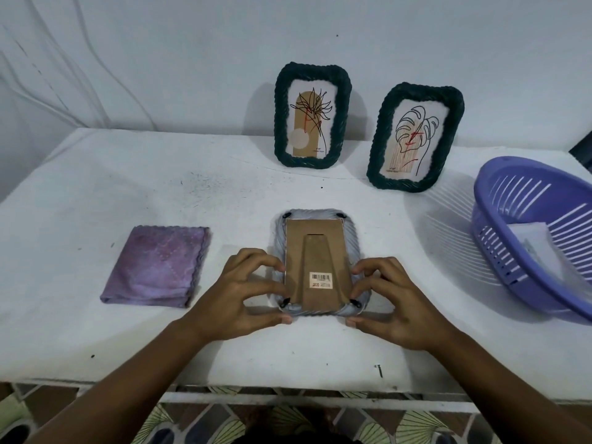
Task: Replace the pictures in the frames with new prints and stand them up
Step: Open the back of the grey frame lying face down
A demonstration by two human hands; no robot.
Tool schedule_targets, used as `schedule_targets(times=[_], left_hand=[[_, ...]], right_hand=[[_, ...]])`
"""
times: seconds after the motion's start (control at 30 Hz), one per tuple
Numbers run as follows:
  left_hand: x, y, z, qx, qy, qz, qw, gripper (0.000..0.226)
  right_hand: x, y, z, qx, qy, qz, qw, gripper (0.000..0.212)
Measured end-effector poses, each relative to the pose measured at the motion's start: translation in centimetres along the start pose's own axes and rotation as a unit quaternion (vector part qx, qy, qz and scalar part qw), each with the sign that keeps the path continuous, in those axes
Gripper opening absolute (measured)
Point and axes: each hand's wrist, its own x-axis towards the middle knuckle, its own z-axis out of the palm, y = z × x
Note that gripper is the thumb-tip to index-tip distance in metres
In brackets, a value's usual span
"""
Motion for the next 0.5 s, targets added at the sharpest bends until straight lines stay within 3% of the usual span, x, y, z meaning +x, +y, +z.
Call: schedule_targets(times=[0.5], left_hand=[[0.15,0.31,-0.19,-0.055,-0.031,-0.014,0.998,0.019]], right_hand=[[0.12,-0.10,-0.13,0.002,-0.040,0.000,0.999,0.022]])
